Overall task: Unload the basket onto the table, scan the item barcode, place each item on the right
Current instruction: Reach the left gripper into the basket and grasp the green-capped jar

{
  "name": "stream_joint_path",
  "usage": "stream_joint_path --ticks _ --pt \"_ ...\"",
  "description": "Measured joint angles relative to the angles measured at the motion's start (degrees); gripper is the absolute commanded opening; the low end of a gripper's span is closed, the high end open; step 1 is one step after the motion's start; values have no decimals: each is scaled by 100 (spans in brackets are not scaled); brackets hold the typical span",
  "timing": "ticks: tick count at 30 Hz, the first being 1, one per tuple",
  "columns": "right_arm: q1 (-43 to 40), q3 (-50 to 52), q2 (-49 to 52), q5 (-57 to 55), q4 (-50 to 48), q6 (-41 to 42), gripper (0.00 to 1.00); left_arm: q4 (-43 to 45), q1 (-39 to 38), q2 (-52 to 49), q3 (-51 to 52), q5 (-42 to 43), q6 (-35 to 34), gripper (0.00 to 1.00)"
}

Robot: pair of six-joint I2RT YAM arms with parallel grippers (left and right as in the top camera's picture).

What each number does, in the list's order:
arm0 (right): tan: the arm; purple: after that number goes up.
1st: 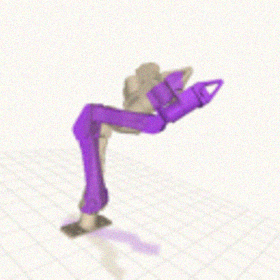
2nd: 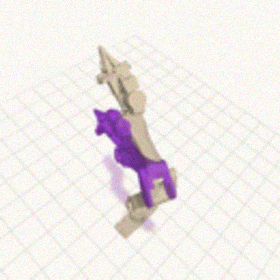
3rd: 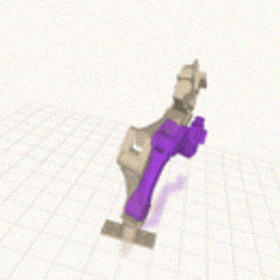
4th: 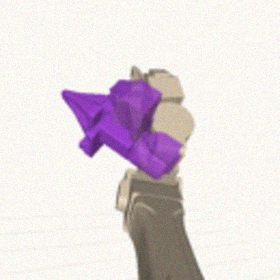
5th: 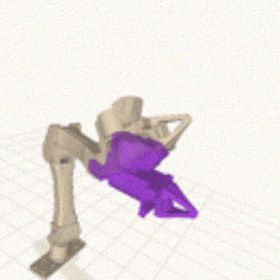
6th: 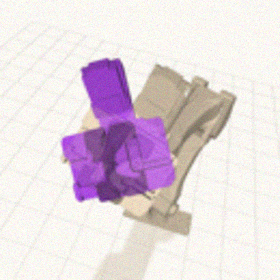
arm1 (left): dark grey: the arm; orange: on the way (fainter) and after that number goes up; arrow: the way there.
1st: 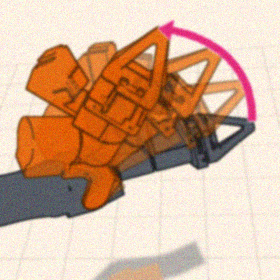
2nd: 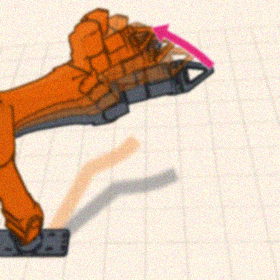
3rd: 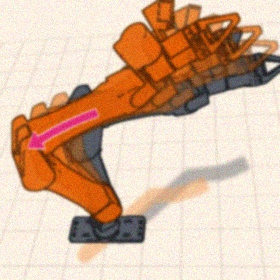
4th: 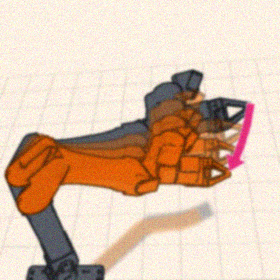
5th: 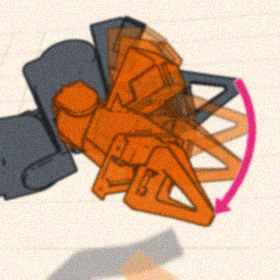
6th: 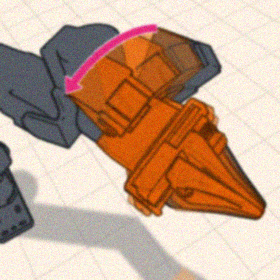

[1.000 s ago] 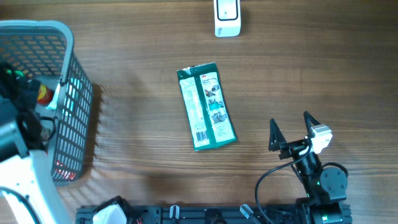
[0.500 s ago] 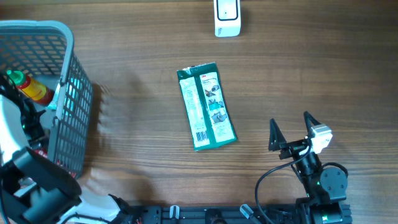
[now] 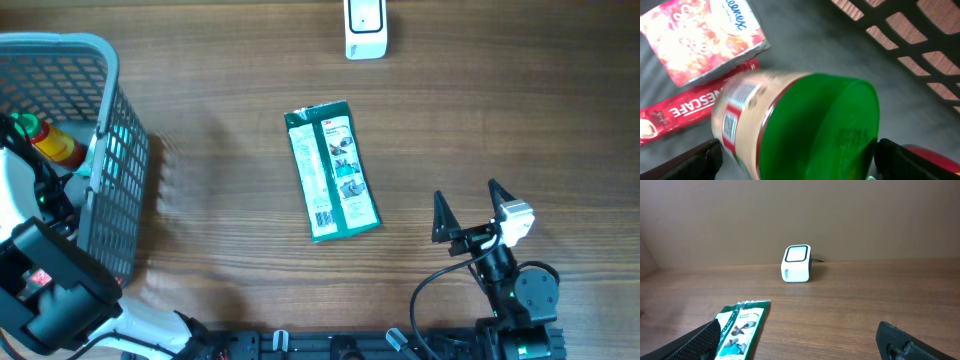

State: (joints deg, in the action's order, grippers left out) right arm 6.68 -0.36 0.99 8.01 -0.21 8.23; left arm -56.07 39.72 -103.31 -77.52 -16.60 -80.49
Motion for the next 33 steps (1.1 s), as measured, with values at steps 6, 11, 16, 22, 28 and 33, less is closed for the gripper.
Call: stream_joint_path --ticks 6,11,16,22,28,33 --pt "0 0 0 0 -2 0 100 -240 0 0 4 -2 0 100" --pt "0 0 0 0 0 0 100 -264 0 33 13 0 72 100" --pt "0 0 0 0 0 0 100 -284 0 472 35 -26 286 100" --pt "0 0 0 0 0 0 100 -317 0 835 35 -310 780 100" --pt "0 0 0 0 0 0 100 -350 0 835 37 -372 876 100" --pt "0 0 0 0 0 0 100 -295 0 831 37 -374 833 100"
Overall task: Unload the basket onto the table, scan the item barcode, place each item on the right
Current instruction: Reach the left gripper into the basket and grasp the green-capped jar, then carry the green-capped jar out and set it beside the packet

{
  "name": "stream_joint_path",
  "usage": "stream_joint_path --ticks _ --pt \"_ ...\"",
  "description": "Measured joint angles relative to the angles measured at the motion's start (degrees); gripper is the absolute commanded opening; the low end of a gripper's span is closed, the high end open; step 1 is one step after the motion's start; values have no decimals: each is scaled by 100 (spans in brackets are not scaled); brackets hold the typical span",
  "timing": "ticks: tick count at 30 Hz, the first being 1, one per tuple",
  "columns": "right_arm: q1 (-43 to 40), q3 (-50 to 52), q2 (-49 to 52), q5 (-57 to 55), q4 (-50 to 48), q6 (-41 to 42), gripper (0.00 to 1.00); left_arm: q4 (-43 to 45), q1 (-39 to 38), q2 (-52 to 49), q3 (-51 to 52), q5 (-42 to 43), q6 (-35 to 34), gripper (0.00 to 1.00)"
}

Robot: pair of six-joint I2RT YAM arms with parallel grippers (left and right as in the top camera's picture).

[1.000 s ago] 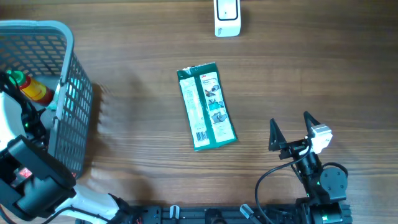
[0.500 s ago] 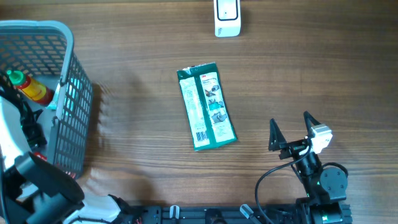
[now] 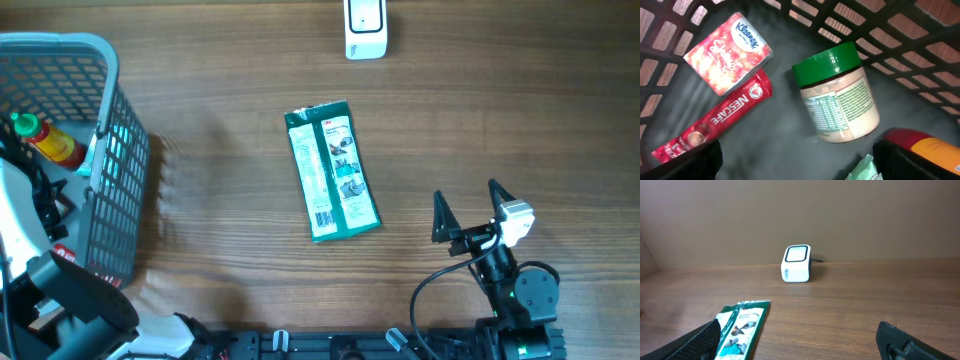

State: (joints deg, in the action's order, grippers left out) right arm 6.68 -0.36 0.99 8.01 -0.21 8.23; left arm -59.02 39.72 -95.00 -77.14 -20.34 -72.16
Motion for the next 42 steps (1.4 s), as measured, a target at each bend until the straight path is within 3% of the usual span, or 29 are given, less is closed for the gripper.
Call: stream_joint_path --ticks 6,16,25,31,38,42 --pt "0 0 0 0 -2 0 99 420 0 -308 0 -42 -98 100" --pt "0 0 0 0 0 0 100 909 149 -1386 -4 -81 -1049 99" --pt "0 0 0 0 0 0 100 833 225 -1777 -4 -87 -625 56" --pt "0 0 0 -2 -2 0 100 852 225 -1733 -7 22 118 52" --pt "0 0 0 0 -2 0 100 682 229 -525 -649 1252 1158 51" --pt "0 0 0 0 -2 0 100 693 219 1320 -1121 1978 1322 51"
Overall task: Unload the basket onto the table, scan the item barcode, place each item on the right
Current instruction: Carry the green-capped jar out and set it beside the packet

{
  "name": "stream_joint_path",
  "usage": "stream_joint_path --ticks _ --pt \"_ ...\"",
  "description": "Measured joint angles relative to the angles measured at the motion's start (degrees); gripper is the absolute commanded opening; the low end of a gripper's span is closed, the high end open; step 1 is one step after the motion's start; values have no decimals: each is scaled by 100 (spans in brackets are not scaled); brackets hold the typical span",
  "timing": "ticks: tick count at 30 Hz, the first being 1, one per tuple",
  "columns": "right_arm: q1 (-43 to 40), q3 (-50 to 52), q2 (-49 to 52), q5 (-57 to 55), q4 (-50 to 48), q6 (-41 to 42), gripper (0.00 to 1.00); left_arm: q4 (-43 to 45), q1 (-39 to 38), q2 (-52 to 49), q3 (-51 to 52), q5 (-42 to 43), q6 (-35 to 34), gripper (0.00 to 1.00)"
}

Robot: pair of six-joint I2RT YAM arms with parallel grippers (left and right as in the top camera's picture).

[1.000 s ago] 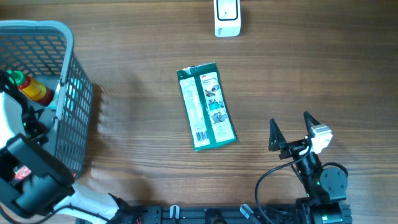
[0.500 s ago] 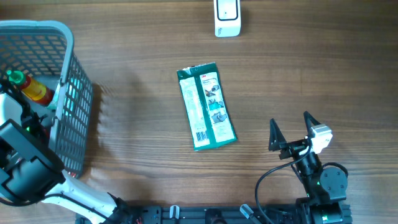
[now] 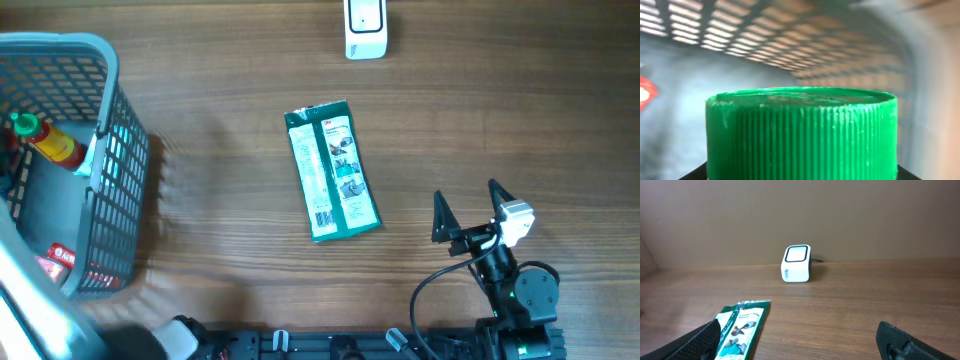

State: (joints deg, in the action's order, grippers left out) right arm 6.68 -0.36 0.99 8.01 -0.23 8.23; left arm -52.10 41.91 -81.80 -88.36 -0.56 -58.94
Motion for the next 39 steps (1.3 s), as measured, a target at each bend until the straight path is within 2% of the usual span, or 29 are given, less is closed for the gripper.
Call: stream_joint_path --ticks 4,9,12,13,17,23,25,28,32,34,39 --pt "0 0 0 -2 2 0 99 -131 -363 1384 -129 448 260 51" --pt "0 0 0 -15 0 0 100 -627 -2267 2059 -127 1005 1176 52" --pt "0 0 0 -17 0 0 100 -815 -3724 1867 -52 1174 2037 48" --pt "4 0 0 -20 0 0 100 -815 -4002 1786 -11 1198 2227 46" --pt "4 0 0 -22 2 0 100 -564 -5488 1043 249 822 3165 47" --pt "4 0 0 -22 2 0 100 328 -6610 164 341 -201 3578 44" --pt "4 0 0 -20 2 0 100 529 -7012 -13 341 -684 3545 39" --pt "4 0 0 -22 2 0 100 903 -7495 -308 345 -1482 3287 39" --pt "4 0 0 -22 0 0 100 2197 -8367 -824 841 -3250 2562 42" --pt "4 0 0 -20 0 0 100 2688 -8725 -1108 1217 -4059 1895 43" --pt "4 0 0 -22 -2 0 100 3598 -8935 -2059 1580 -4809 935 45"
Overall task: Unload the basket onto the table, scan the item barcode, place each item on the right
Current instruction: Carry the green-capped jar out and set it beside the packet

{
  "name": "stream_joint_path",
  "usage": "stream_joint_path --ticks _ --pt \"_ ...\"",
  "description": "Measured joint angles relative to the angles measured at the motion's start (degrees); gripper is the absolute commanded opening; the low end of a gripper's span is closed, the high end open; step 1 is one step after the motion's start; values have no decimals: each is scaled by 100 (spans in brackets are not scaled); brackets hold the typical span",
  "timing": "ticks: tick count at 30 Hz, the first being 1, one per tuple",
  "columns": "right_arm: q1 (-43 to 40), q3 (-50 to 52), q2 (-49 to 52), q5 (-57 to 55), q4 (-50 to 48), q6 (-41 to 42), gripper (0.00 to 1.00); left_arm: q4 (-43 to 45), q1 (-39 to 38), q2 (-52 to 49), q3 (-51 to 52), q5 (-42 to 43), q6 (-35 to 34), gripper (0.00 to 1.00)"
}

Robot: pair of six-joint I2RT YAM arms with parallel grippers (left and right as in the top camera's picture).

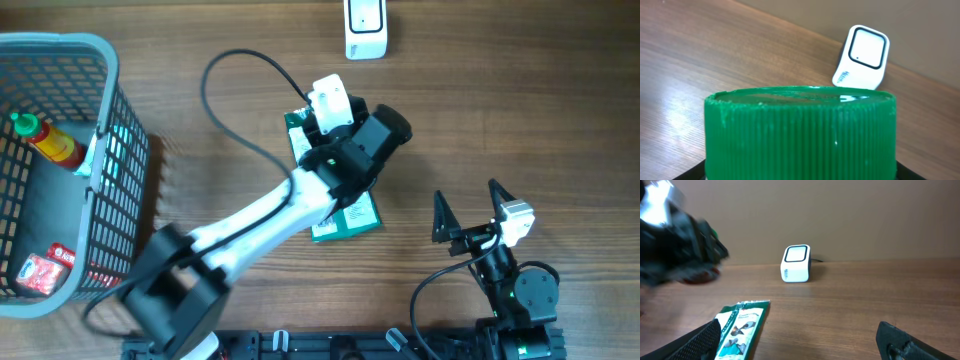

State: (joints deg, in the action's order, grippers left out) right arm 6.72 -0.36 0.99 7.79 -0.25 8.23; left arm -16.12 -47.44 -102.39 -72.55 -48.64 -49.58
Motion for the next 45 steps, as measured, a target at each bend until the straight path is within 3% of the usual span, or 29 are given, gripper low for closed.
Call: stream_joint_path --ticks 6,13,19,24,29,30,31,37,45 --pt "0 0 0 0 2 0 100 1419 -20 -1016 33 -444 450 47" --pt "0 0 0 2 2 0 100 3532 -20 -1735 66 -505 2238 47" --pt "0 0 0 0 4 0 100 3720 -50 -2343 59 -507 2828 49" --pt "0 0 0 0 4 0 99 4518 -243 -2817 70 -501 3377 61" --pt "0 0 0 2 4 0 100 5099 -437 -3106 66 -501 3836 75" --pt "0 0 0 0 4 0 100 5112 -472 -3152 66 -505 3864 84" --pt "0 0 0 0 4 0 100 5132 -496 -3167 66 -514 3899 100" --pt "0 0 0 2 4 0 100 5235 -597 -3165 66 -769 3952 100" --pt "0 0 0 0 4 0 100 5473 -750 -3165 63 -1996 3969 100"
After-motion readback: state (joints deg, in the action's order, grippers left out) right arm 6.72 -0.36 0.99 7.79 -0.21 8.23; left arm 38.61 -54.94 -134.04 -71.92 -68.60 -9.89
